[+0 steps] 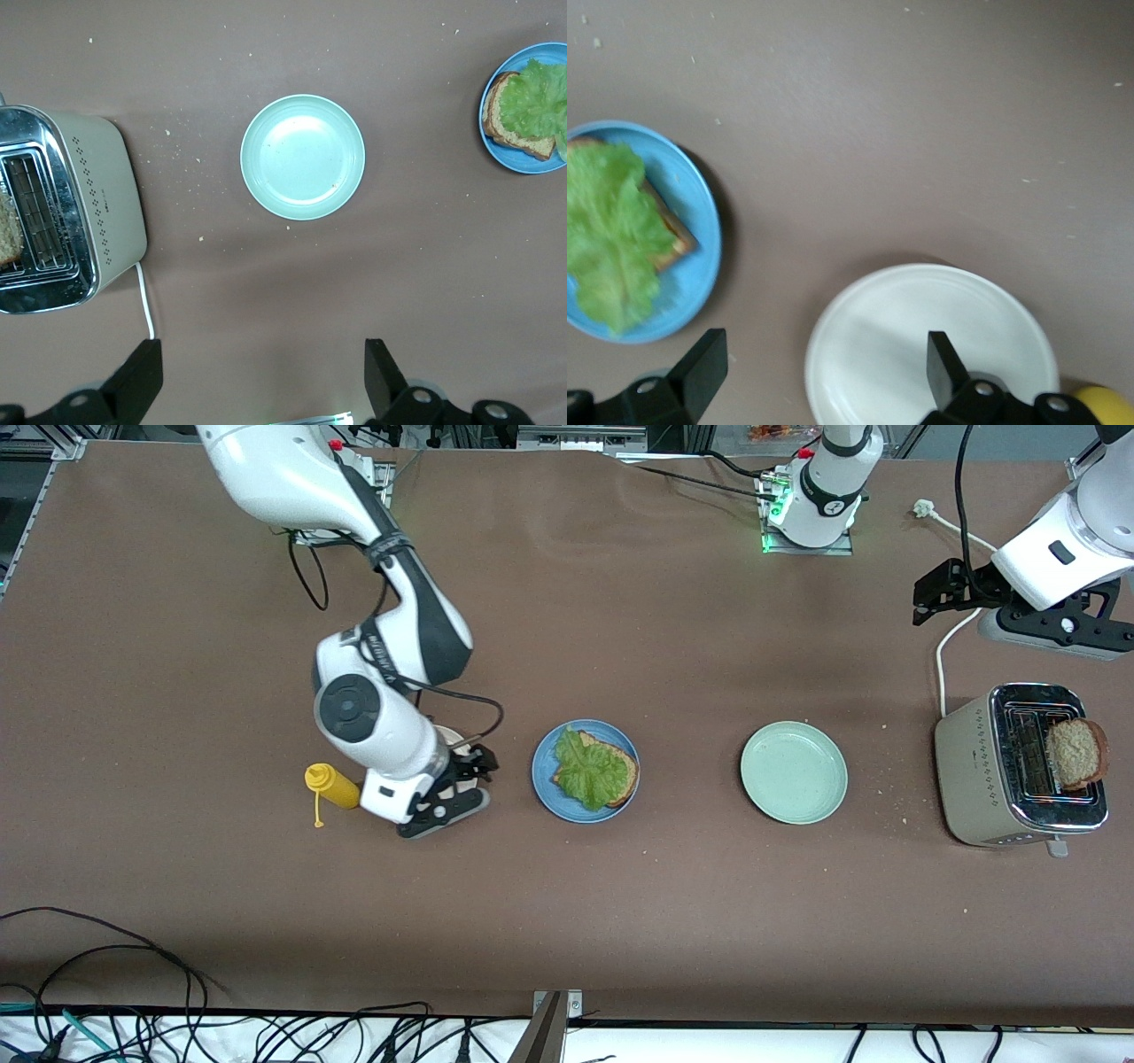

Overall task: Make sandwich in blue plate with both arms
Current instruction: 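Move the right gripper to the yellow squeeze bottle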

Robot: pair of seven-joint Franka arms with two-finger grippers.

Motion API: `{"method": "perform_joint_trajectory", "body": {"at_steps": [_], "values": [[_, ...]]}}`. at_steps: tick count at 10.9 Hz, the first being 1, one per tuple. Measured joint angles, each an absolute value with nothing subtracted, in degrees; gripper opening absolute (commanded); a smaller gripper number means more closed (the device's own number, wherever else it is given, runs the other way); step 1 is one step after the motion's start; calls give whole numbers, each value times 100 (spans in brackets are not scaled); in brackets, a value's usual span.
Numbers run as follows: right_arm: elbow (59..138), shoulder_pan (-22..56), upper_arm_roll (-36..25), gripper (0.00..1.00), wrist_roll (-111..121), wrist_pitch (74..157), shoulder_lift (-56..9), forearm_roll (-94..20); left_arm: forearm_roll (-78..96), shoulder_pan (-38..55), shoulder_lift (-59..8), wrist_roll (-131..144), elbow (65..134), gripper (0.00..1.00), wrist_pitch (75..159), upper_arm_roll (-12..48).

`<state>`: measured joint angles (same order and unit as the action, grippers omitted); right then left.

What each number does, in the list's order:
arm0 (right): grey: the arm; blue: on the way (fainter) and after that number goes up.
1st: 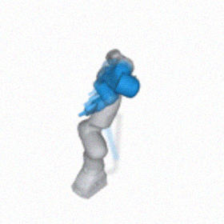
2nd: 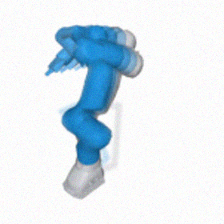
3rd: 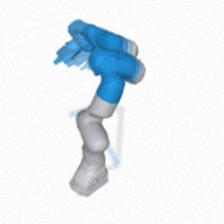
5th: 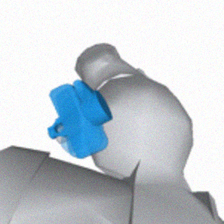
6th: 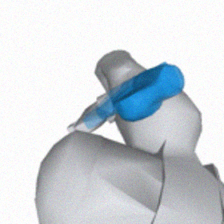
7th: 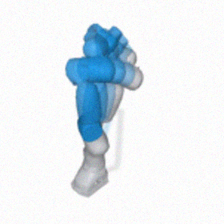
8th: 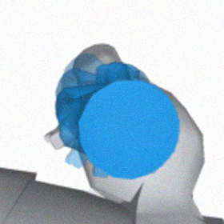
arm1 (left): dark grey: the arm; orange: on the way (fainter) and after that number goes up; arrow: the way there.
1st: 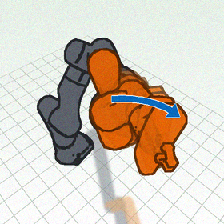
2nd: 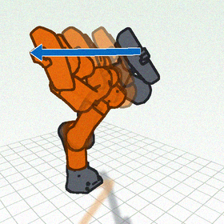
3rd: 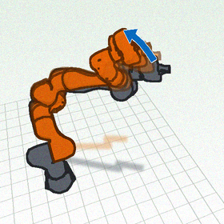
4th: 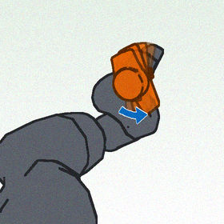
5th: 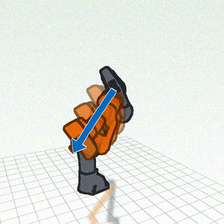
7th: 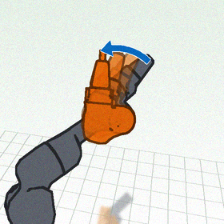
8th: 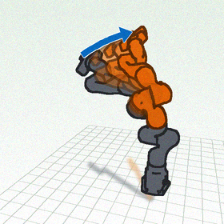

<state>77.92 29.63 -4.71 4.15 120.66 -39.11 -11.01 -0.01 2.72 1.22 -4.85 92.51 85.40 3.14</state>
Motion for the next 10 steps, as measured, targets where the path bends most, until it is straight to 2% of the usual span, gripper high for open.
{"method": "perform_joint_trajectory", "body": {"at_steps": [4, 10], "values": [[8101, 1915, -184, 100, 2517, 11274, -3437, -1107, -1, 266, 122, -485, 9251, 100, 8520, 316], [8162, 1030, -142, 100, 4707, 10441, -3037, -1429, -1, 261, 122, -485, 9251, 100, 8505, 317]]}}
